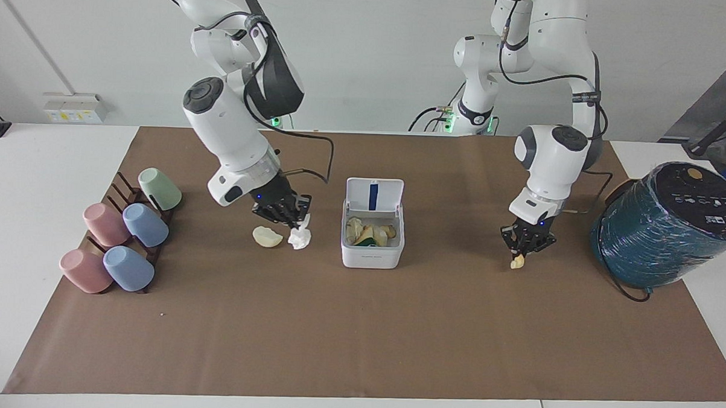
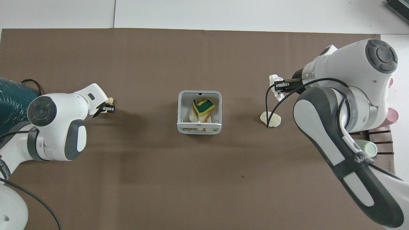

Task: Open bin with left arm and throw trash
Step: 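Carry the white tissue into the bin with the right gripper and release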

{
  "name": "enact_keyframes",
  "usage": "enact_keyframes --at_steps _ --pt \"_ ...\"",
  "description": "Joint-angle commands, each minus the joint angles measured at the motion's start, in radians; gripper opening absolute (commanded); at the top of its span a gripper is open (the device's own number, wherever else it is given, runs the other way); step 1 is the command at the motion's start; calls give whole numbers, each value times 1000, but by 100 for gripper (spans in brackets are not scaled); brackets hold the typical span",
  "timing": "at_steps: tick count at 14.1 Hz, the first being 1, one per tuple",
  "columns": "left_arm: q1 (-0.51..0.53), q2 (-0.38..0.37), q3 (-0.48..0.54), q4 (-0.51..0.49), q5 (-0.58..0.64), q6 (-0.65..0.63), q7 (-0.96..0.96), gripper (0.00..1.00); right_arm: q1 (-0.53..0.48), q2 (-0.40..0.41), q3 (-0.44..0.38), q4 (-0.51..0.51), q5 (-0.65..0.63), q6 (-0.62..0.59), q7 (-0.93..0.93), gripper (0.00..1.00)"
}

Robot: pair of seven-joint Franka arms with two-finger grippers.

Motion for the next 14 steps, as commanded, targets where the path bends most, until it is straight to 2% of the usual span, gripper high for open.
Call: enact_keyframes --at_steps 1,3,8,9,11,12,13,14 --pt "22 -22 -7 120 12 -186 10 0 61 29 6 14 45 46 134 0" --pt "20 -21 -7 232 12 -339 9 0 97 39 6 2 91 64 149 0" --pt "0 -7 -19 395 9 -543 -4 0 153 69 6 -24 102 93 179 1" --pt "-25 -2 -24 421 7 -567 -17 0 153 66 4 -32 102 96 179 15" --pt "-93 1 -24 423 5 -545 -98 0 155 63 4 -32 100 90 179 70" --pt "-125 4 -24 423 5 -513 -176 0 154 64 4 -32 100 89 179 91" --pt "-159 14 -26 421 5 -483 -232 0 153 64 4 -32 99 89 177 100" --pt "-189 17 -26 421 4 -475 -263 0 153 64 4 -29 97 89 172 100"
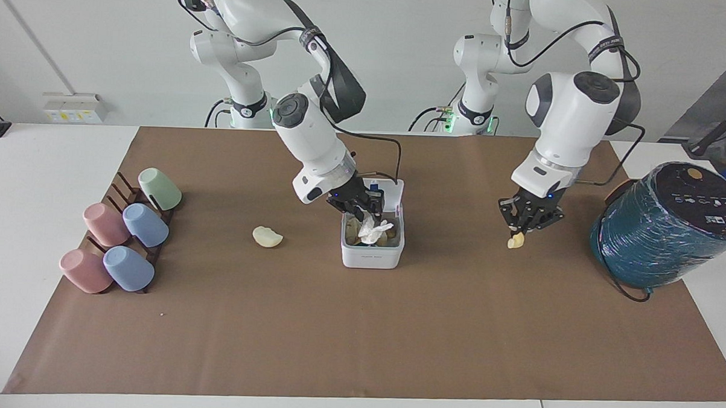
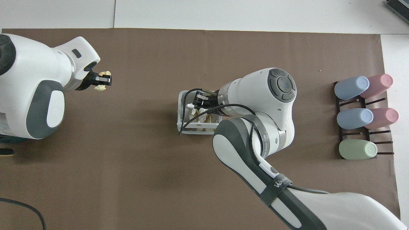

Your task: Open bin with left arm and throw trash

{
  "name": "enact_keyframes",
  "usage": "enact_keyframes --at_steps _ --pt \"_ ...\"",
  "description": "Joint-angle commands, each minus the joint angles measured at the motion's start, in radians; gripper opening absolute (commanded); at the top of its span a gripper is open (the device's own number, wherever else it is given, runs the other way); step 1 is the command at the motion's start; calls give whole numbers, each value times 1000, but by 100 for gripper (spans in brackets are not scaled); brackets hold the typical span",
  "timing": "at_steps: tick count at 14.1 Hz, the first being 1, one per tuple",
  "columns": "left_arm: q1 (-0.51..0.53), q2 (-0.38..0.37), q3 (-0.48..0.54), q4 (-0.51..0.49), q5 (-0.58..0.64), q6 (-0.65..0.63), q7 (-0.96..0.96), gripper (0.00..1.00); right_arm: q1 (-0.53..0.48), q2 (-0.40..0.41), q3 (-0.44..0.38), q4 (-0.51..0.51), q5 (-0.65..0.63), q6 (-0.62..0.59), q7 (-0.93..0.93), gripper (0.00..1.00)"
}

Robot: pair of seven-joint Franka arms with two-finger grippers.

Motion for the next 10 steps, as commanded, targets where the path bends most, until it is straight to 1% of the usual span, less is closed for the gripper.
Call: enact_keyframes --at_steps 1,2,4,6,8,9,10 --pt "-68 33 11 26 -14 34 -86 0 -4 -13 1 -8 9 9 4 100" --pt "-94 33 11 23 -47 55 -87 0 -13 -21 0 -7 3 5 -1 100" --pt "-155 39 11 15 -58 77 -90 0 -31 -58 -8 -4 -5 -8 -6 100" --pt "-207 56 11 15 -58 103 -138 0 -85 -82 -8 -5 -88 -35 -45 100" --pt "-270 77 11 15 -60 121 -176 0 -163 -88 -6 -14 -200 -75 -146 100" --pt "-301 88 11 14 -58 129 -196 0 -198 -96 -6 -31 -220 -84 -227 100" --pt "-325 103 11 15 -58 162 -219 0 -233 -107 -6 -63 -223 -84 -321 100"
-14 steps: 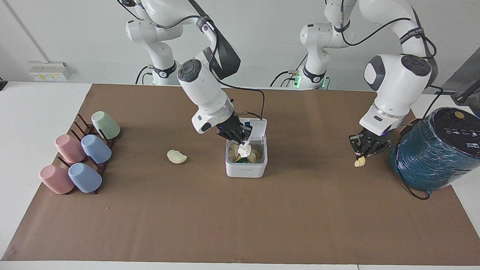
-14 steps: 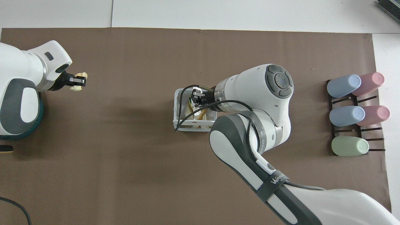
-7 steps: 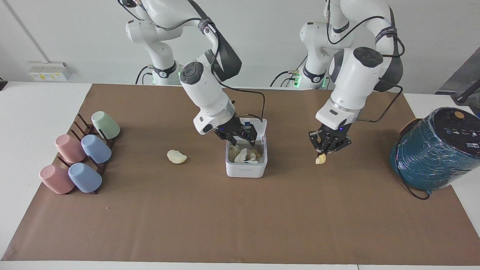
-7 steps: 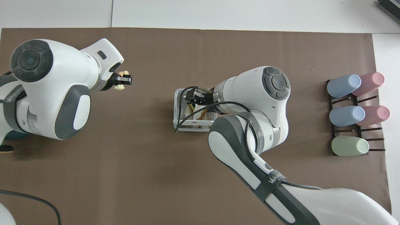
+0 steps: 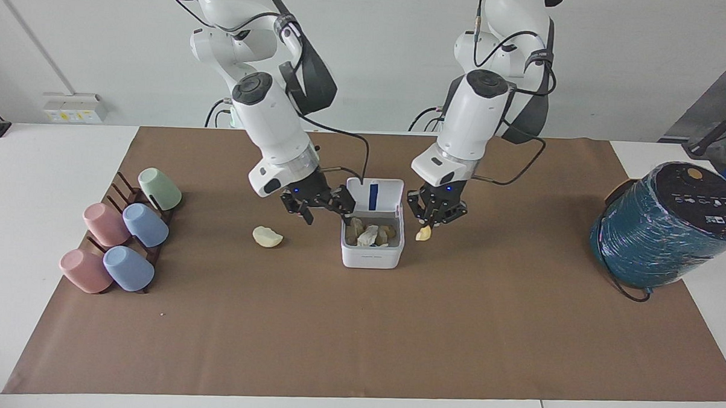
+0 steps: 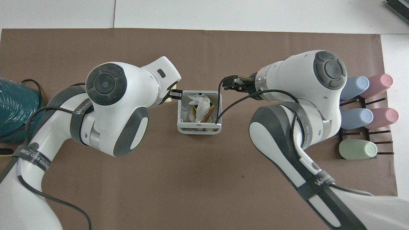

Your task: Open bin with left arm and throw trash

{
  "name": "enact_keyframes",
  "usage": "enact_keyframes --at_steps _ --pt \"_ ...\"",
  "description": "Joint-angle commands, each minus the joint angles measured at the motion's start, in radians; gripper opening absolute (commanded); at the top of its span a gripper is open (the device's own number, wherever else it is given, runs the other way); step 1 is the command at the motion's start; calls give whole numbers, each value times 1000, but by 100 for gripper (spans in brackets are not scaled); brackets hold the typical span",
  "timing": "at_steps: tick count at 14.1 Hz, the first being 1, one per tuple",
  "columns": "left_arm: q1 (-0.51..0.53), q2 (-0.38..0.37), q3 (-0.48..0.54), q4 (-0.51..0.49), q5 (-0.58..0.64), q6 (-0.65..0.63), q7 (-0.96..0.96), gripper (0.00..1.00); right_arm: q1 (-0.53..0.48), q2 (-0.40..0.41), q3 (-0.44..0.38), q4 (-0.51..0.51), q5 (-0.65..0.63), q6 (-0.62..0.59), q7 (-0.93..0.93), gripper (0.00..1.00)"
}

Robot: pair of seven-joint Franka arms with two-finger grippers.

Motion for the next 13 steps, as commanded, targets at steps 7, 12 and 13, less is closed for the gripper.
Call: enact_keyframes --at_steps 7,12,13 --pt "-148 43 19 -22 -11 96 -51 100 -195 -73 11 -355 -29 135 -705 100" --pt "-139 14 23 -21 -11 24 -50 100 -186 -69 11 -446 -31 216 -762 82" --pt "-137 2 26 -21 -11 10 -51 100 -187 -66 11 -454 -31 221 -764 81"
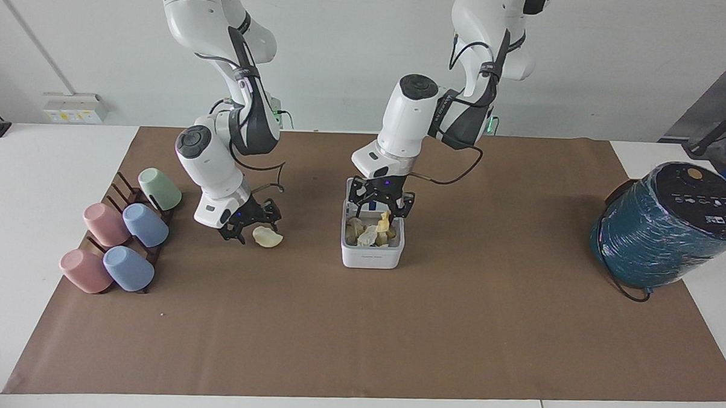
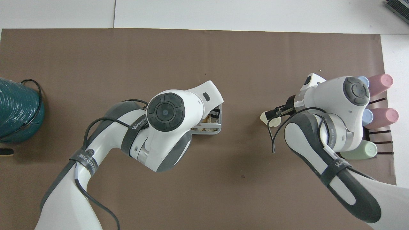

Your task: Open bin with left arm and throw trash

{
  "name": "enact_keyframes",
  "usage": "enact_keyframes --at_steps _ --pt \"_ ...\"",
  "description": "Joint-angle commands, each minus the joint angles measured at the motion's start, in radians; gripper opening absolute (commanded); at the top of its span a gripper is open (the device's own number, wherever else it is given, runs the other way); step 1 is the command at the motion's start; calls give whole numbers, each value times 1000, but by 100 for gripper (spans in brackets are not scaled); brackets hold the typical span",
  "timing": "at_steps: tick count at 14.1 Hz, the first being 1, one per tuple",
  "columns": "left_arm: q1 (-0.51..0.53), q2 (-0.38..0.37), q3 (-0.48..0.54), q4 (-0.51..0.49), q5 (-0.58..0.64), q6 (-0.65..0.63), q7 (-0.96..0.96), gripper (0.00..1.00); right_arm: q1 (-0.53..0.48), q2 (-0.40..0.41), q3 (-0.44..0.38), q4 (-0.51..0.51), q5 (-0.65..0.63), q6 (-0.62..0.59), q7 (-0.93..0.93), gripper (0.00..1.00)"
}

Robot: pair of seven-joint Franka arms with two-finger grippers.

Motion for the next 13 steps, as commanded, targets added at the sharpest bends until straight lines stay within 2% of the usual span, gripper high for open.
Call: enact_keyframes --at_steps 1,2,3,6,10,13 --pt "-2 -47 11 -14 -11 -49 2 100 -12 -33 11 -53 -18 26 -33 78" --pt "-4 -48 11 -18 -11 -46 2 100 -15 -33 11 -53 -18 26 -41 72" --pt "-4 -48 9 -21 -11 -41 0 100 -15 -33 11 -53 -18 24 -43 58" --pt "-2 -54 14 -17 -6 -69 -5 100 -14 -33 11 -52 -18 22 -20 0" --pt "117 -128 26 -23 6 -196 8 100 -6 -38 14 -1 -18 -19 112 0" --pt "221 -200 26 -62 20 -204 98 100 -6 -44 15 170 -17 -234 186 0"
